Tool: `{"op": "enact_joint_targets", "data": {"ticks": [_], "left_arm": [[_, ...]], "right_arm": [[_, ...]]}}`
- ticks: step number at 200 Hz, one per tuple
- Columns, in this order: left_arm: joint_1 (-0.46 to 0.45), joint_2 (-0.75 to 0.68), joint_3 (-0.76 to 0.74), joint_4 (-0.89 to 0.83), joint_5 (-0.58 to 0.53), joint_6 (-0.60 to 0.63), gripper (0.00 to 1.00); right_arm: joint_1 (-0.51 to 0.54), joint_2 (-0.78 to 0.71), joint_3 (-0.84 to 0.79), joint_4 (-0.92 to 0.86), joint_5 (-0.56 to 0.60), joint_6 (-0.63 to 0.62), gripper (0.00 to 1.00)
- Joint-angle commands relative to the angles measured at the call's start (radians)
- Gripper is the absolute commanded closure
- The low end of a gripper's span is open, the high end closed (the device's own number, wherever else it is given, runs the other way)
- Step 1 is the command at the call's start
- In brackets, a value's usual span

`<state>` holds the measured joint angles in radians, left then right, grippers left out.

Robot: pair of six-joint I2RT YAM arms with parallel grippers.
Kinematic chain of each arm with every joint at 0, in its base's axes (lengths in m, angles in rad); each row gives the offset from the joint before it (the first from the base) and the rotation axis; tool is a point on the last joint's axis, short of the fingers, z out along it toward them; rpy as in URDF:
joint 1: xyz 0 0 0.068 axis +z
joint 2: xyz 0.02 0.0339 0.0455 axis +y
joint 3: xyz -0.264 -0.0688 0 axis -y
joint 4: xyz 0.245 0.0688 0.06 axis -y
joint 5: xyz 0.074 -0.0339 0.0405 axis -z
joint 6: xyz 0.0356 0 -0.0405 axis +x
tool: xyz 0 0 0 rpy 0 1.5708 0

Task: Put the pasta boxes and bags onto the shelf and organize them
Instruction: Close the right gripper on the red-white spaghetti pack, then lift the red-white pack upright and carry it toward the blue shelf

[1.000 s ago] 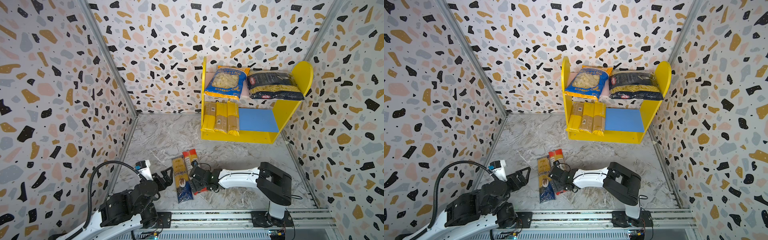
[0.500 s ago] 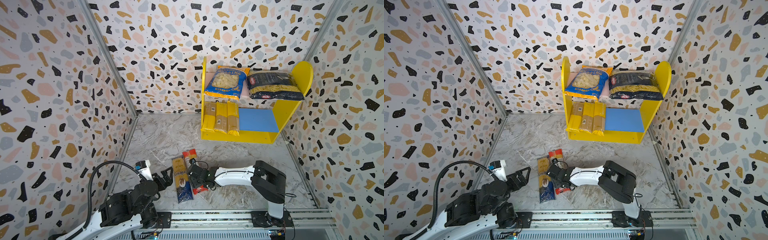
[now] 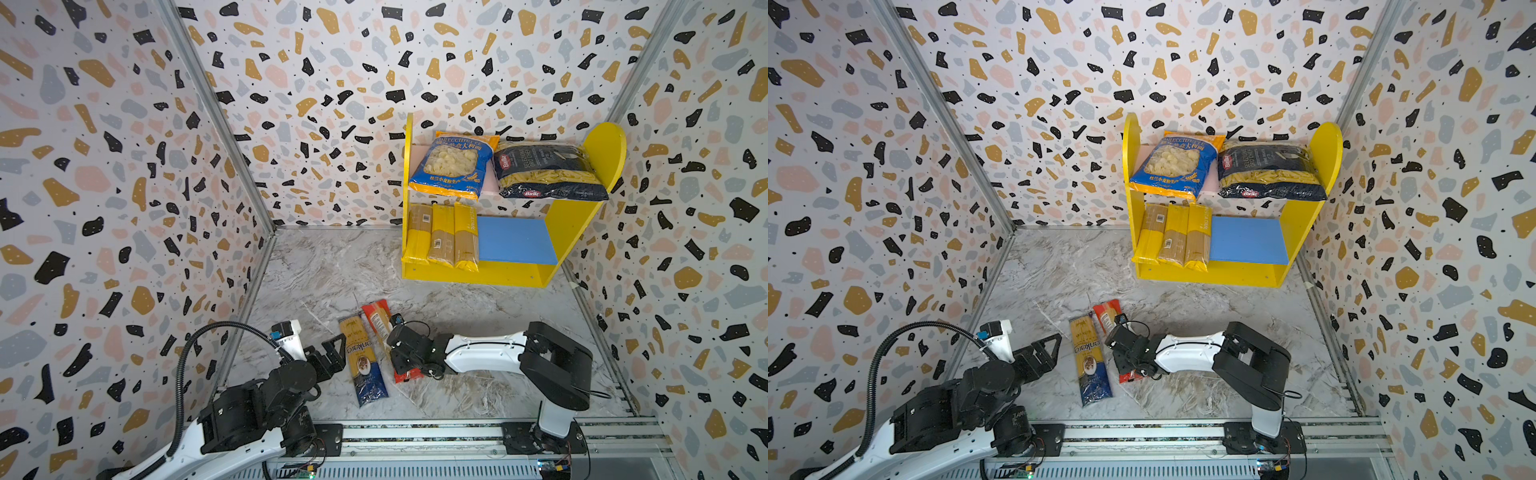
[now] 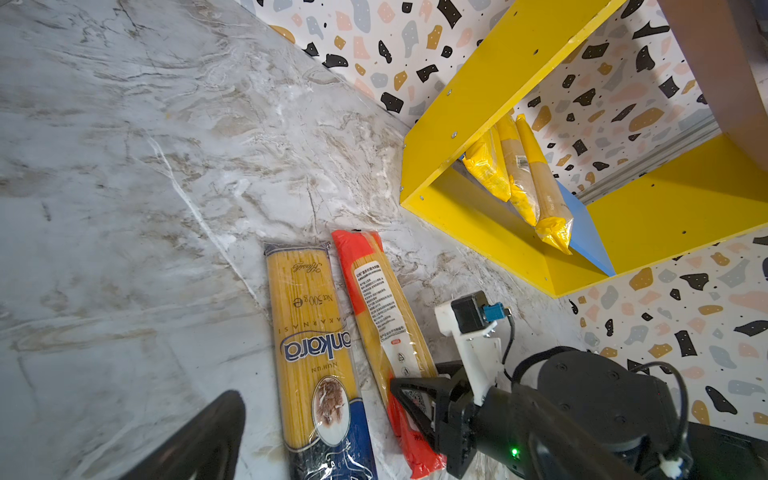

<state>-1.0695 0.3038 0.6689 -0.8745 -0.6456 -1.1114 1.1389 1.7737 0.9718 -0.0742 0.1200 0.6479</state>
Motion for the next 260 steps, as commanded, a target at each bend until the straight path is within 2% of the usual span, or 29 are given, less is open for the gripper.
{"op": "enact_joint_targets", "data": {"ticks": [1, 48, 74, 122, 162, 204, 260], "left_arm": [[0.005, 0.015, 0.028, 0.015, -0.012, 0.011, 0.0], [0.005, 0.066, 0.025, 0.05, 0.001, 0.019, 0.0], [0.005, 0.1, 0.012, 0.078, 0.01, 0.024, 0.0], [0.005, 0.205, -0.015, 0.197, 0.026, 0.034, 0.0], [0.005, 0.339, 0.02, 0.301, 0.071, 0.079, 0.0], [0.004, 0.441, 0.07, 0.368, 0.102, 0.117, 0.01], [0.005, 0.547, 0.13, 0.432, 0.141, 0.167, 0.0]], "right_arm": [[-0.032, -0.065, -0.113, -0.018, -0.139, 0.015, 0.78], [-0.105, -0.26, -0.261, 0.096, -0.3, 0.022, 0.82], [-0.141, -0.384, -0.308, 0.081, -0.324, 0.02, 0.82], [-0.253, -0.682, -0.34, -0.074, -0.324, -0.017, 0.82], [-0.336, -0.889, -0.3, -0.236, -0.311, -0.051, 0.82], [-0.44, -0.994, -0.259, -0.31, -0.335, -0.073, 0.81], [-0.574, -1.021, -0.183, -0.362, -0.356, -0.101, 0.82]]}}
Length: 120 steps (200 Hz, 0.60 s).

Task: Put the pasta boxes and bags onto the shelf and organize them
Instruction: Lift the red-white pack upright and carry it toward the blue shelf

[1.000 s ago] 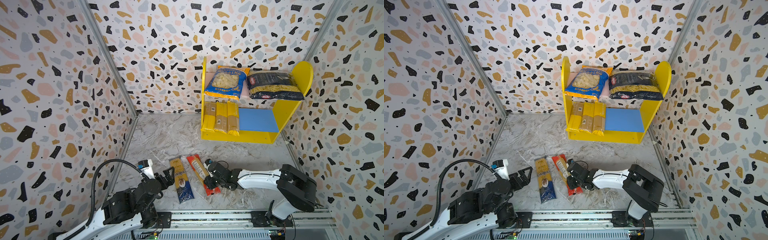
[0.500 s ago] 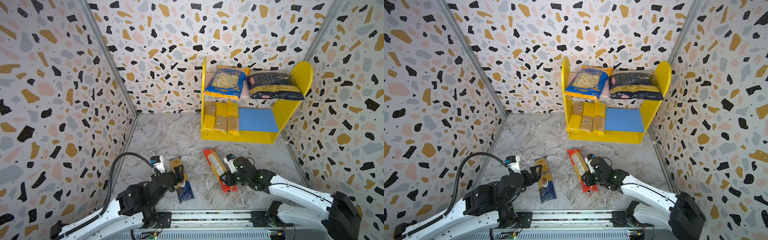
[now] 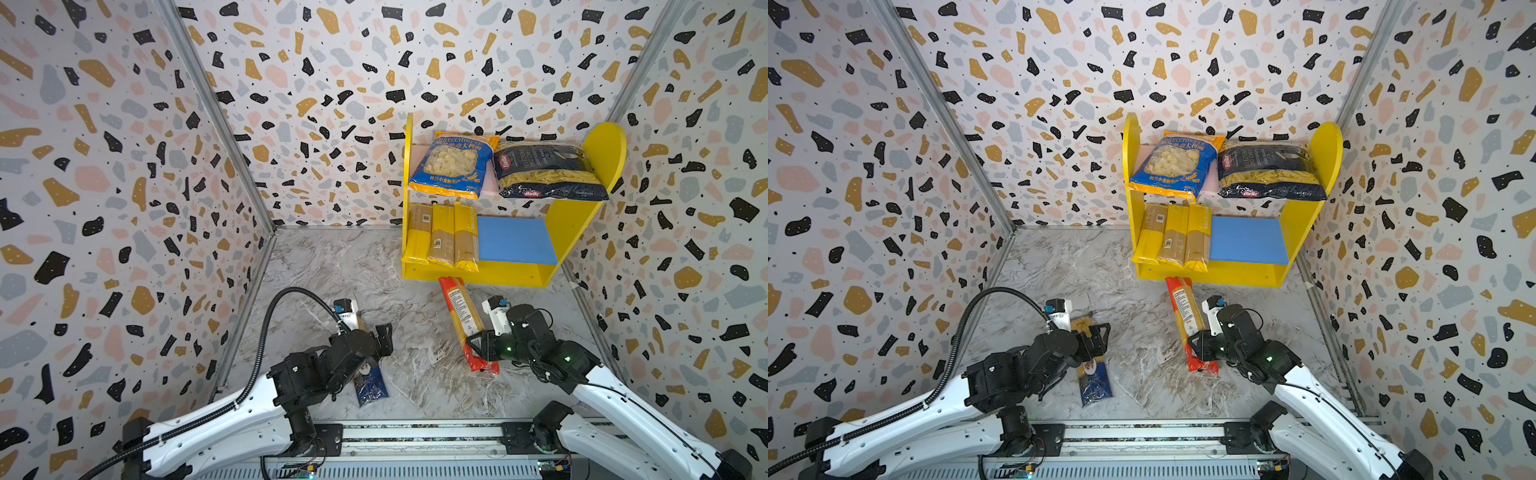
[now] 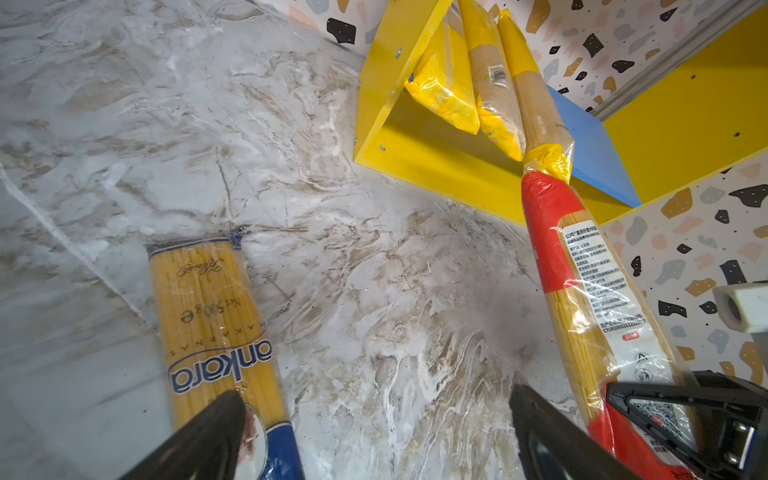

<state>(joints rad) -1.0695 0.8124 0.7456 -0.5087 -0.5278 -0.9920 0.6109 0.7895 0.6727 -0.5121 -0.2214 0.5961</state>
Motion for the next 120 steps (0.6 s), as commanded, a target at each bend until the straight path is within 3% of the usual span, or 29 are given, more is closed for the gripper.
{"op": "enact_joint_targets", "data": {"ticks": [1, 120], "left_arm": [[0.006, 0.041, 0.055, 0.066, 0.024, 0.049, 0.0], [0.005, 0.185, 0.171, 0.145, 0.123, 0.134, 0.0]], "right_arm": [[-0.049, -0.036, 0.117, 0.075, -0.015, -0.049, 0.82], [-0.359, 0.066, 0.304, 0.028, -0.101, -0.141, 0.82]]}}
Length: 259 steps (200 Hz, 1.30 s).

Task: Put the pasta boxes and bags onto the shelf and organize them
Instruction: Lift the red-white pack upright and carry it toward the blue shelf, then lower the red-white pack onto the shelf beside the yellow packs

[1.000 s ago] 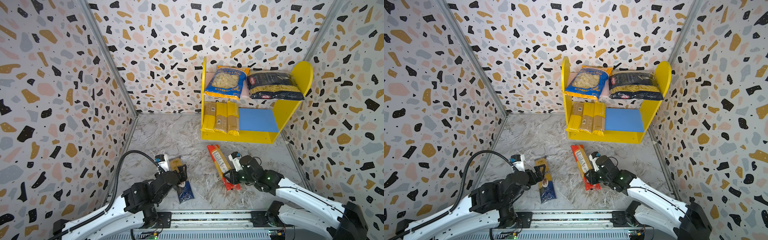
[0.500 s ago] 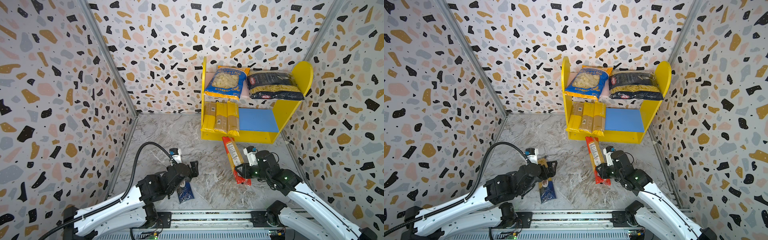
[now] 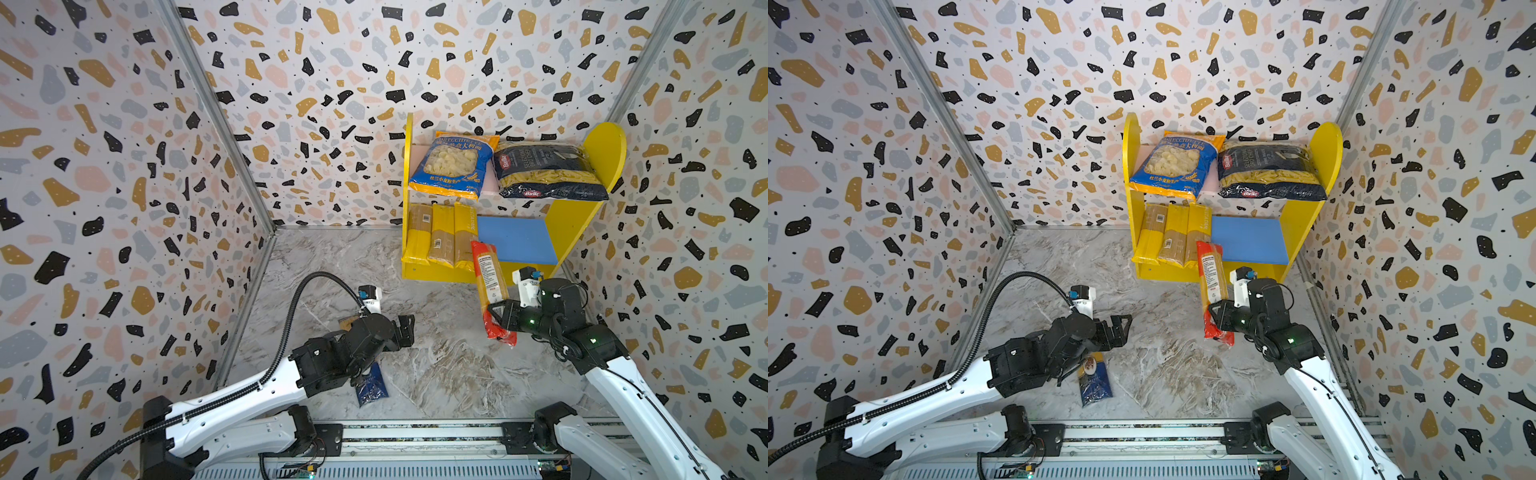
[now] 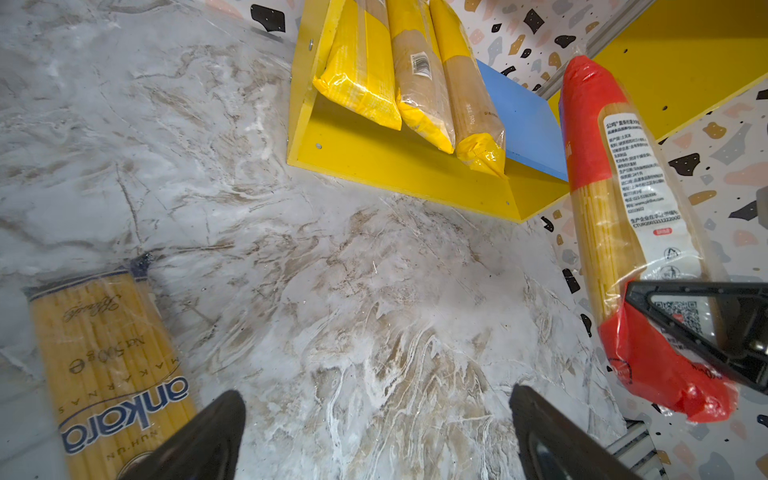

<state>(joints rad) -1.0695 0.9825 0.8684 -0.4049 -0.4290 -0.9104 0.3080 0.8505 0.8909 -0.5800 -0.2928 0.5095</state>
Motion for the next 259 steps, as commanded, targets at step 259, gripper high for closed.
{"op": "enact_joint_targets", "data": {"ticks": [259], "left_arm": [[0.003, 0.473, 0.508, 0.059, 0.247, 0.278, 0.0]], "right_arm": [[-0.351, 0.651, 0.49, 0.319, -0.22, -0.095, 0.82]]}}
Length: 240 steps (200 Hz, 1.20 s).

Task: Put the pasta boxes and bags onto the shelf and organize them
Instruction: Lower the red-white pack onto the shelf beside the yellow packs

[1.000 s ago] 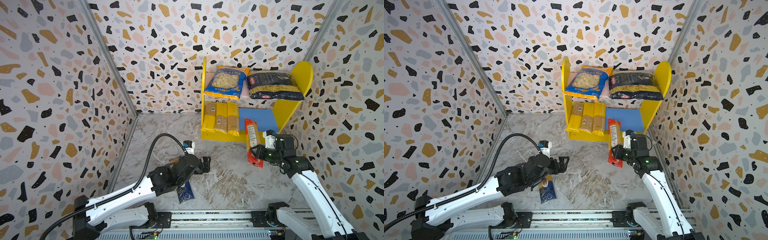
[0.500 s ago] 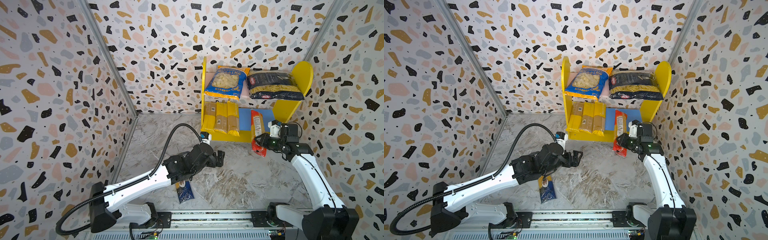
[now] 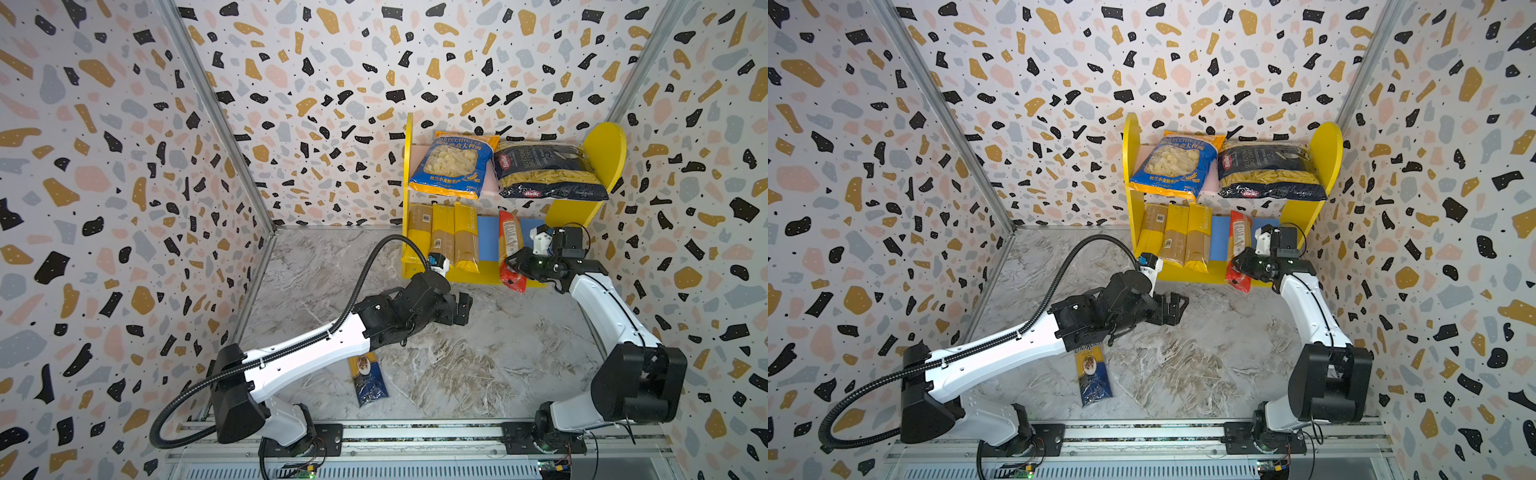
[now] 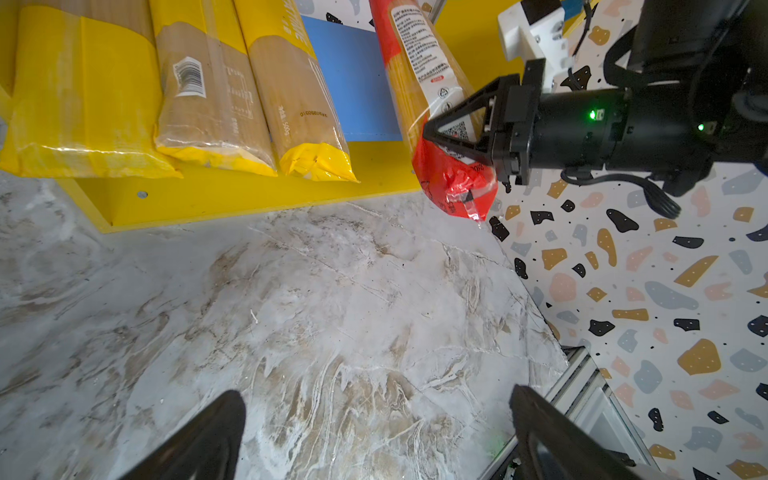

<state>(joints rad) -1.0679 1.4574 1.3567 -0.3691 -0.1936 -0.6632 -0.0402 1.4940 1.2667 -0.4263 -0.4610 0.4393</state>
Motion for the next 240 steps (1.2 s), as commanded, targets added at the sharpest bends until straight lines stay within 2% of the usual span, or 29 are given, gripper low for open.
{"op": "enact_joint_targets", "data": {"ticks": [1, 47, 158, 180, 200, 220, 240], "left_arm": [[0.002, -0.003, 0.019, 0.025, 0.011, 0.031, 0.01], [0.003, -0.016, -0.015, 0.023, -0.006, 0.038, 0.0], [0.003, -0.091, -0.097, 0.018, -0.062, 0.049, 0.0], [0.003, -0.106, -0.108, 0.018, -0.071, 0.053, 0.0], [0.003, -0.114, -0.116, 0.016, -0.076, 0.057, 0.0], [0.004, -0.119, -0.124, 0.015, -0.083, 0.061, 0.0], [0.003, -0.123, -0.128, 0.015, -0.084, 0.062, 0.0]], "right_arm": [[-0.003, 0.01, 0.117, 0.165, -0.053, -0.025, 0.82], [0.003, 0.111, 0.186, 0.201, -0.097, 0.005, 0.82], [0.063, 0.221, 0.267, 0.207, -0.066, 0.029, 0.81], [0.065, 0.24, 0.283, 0.199, -0.064, 0.037, 0.79], [0.066, 0.247, 0.292, 0.181, -0.053, 0.035, 0.74], [0.065, 0.243, 0.286, 0.178, -0.04, 0.035, 0.64], [0.066, 0.246, 0.289, 0.168, -0.033, 0.03, 0.62]]}}
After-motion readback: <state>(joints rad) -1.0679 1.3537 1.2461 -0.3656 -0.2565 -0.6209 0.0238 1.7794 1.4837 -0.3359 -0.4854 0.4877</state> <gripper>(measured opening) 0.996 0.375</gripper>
